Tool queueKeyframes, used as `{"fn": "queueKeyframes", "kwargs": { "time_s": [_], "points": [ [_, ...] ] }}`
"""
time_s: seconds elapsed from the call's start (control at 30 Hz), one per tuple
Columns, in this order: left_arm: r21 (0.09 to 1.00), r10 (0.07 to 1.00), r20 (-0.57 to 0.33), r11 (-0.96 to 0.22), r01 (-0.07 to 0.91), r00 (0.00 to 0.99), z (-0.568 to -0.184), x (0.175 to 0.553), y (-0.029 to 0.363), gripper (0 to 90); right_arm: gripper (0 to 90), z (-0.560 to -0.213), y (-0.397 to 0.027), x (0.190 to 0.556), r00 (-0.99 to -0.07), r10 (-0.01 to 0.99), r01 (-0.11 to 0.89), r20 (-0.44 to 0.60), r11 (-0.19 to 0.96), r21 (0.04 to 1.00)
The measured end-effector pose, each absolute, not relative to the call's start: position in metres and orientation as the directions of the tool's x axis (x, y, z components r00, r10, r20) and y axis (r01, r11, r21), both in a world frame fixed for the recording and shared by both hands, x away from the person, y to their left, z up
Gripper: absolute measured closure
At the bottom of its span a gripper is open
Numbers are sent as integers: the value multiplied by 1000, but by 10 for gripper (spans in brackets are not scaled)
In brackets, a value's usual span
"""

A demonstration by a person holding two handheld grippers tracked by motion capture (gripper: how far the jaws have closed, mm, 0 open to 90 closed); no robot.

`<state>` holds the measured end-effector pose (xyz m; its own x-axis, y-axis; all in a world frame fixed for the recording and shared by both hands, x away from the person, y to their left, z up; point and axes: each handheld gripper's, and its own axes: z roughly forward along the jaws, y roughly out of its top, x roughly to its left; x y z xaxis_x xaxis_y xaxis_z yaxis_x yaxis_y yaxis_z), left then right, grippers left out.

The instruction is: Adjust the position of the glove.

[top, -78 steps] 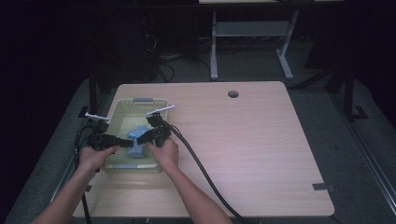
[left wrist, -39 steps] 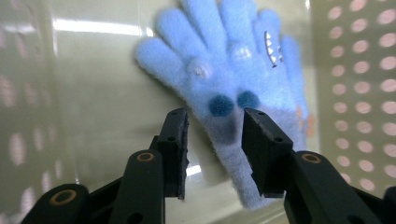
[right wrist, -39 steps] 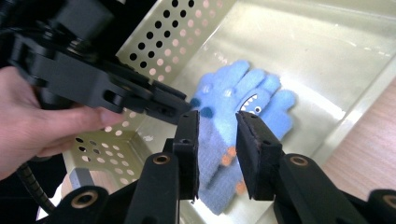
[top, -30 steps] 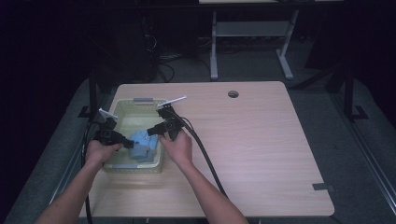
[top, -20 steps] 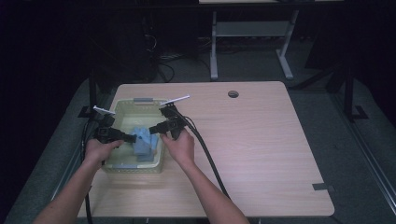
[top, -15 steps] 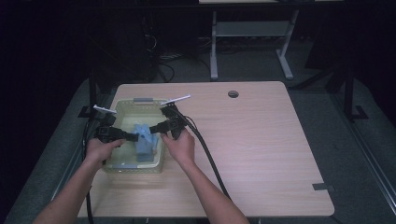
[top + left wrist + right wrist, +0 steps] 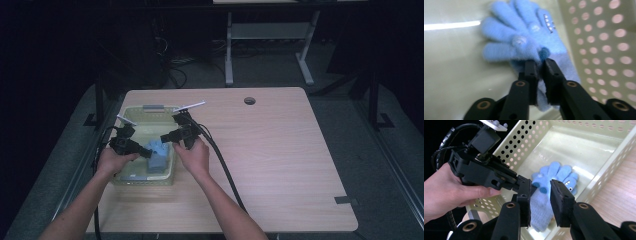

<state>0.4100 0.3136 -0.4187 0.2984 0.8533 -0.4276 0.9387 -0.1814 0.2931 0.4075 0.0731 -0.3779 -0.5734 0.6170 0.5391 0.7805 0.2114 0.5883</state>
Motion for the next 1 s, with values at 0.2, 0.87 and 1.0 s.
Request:
{"fn": "queueKeyframes", "kwargs": {
  "time_s": [0.2,0.87,1.0],
  "points": [
    [315,867,-402,-170,934,293,-413,409,318,696,689,-375,62,408,-574,616,777,540,199,598],
    [441,840,-430,-124,889,331,-380,394,330,642,556,-371,8,406,-555,575,782,601,115,612],
    [461,830,-442,-117,880,342,-375,391,323,629,535,-373,-4,404,-553,567,783,610,102,614]
  ]
}}
